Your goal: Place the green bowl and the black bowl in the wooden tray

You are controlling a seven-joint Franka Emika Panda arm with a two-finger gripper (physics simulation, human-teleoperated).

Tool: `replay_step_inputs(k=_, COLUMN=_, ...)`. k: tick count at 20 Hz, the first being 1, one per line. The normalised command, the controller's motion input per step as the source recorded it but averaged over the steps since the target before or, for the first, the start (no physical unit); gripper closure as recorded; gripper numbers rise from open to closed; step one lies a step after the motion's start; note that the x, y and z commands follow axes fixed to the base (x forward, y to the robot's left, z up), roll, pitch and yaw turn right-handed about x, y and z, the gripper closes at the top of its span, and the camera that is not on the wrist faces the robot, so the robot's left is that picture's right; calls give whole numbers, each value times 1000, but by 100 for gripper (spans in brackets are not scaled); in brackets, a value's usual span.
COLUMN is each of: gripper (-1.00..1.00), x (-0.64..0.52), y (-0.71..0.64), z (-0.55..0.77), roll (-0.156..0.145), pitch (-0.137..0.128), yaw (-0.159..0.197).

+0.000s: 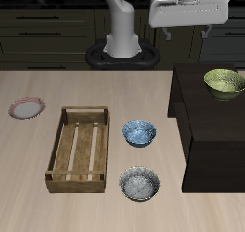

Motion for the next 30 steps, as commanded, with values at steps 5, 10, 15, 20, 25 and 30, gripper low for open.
replay_step_inputs(k=5, gripper=-100, x=351, y=110, z=-8, roll=-1, pitch=13, yaw=-38)
replay_step_inputs(k=10, gripper=-100, x=181, y=263, z=-151, roll=-8, pitch=-4, yaw=40)
replay_step_inputs(k=15, gripper=-100, x=149, y=180, z=-107, roll=-4, pitch=6, yaw=9)
replay_step_inputs(k=20, gripper=-100, x=214, y=65, z=-205, roll=-21, pitch=23, yaw=14)
replay_step_inputs(k=25, gripper=-100, x=95, y=11, z=-258, roll=18, pitch=42, yaw=-2)
replay_step_inputs(k=30, gripper=-100, x=-28, y=102, z=-415, roll=11, pitch=60, yaw=3)
